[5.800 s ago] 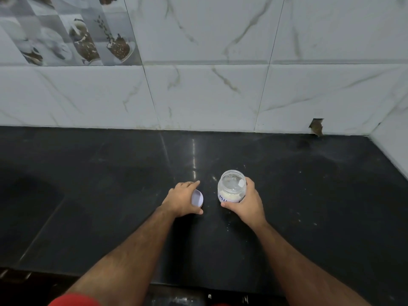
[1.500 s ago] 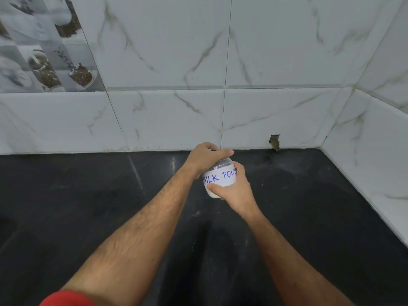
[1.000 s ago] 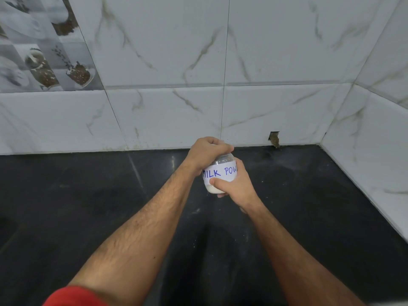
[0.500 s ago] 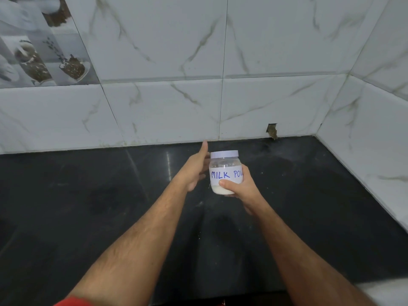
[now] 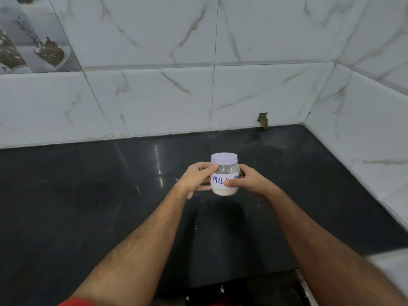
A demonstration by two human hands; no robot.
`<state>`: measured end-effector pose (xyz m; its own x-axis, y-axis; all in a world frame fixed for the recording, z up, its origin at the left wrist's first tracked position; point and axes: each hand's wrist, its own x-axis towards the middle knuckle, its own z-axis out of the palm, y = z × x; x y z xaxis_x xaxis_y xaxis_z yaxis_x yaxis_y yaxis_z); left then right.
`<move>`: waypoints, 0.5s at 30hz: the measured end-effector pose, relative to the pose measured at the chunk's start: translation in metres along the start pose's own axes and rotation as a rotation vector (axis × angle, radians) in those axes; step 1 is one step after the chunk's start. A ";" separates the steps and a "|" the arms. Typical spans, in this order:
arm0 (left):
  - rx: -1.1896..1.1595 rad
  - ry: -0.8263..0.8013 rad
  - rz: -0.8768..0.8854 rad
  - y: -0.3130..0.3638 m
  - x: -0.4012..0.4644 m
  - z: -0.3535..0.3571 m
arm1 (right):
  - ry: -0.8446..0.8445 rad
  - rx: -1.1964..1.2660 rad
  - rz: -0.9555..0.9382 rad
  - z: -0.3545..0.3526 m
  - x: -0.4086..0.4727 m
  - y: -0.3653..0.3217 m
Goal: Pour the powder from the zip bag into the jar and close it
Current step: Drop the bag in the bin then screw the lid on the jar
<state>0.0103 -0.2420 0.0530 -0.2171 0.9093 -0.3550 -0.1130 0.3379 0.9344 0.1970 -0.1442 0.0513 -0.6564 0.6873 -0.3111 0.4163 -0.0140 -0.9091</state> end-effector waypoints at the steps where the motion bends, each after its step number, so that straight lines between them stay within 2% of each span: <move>1: 0.004 0.003 -0.004 -0.001 0.002 0.002 | -0.020 -0.029 0.009 -0.003 0.001 -0.001; 15: 0.164 0.181 0.027 -0.007 0.032 0.029 | 0.084 -0.246 -0.038 -0.026 0.046 0.021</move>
<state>0.0318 -0.2082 0.0356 -0.3897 0.8650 -0.3160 0.0504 0.3627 0.9305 0.1920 -0.0941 0.0254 -0.6238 0.7423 -0.2447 0.5395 0.1824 -0.8220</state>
